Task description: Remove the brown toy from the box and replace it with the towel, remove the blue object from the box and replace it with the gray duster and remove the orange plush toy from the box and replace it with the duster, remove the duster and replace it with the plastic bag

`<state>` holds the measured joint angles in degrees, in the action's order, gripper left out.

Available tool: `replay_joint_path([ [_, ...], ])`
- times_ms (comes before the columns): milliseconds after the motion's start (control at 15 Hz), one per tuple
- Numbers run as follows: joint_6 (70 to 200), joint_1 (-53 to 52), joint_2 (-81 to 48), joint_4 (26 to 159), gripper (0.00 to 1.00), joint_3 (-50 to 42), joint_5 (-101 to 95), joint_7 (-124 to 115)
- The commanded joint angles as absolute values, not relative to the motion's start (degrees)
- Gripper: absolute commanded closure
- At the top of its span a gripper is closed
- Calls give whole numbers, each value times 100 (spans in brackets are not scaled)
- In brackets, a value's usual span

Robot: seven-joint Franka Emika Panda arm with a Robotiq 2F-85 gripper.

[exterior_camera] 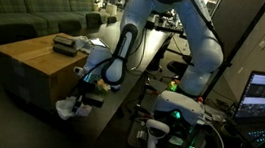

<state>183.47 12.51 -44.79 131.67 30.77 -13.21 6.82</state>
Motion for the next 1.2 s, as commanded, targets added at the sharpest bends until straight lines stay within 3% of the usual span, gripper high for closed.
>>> replay_joint_path([
  [0, 17785, 2424, -4014, 13673, 98, 4124, -1325, 1188],
  [733, 16997, 4913, -2821, 14189, 98, 6688, -805, 2004],
  [1133, 17095, 5331, -2168, 13932, 98, 7199, -928, 1753],
])
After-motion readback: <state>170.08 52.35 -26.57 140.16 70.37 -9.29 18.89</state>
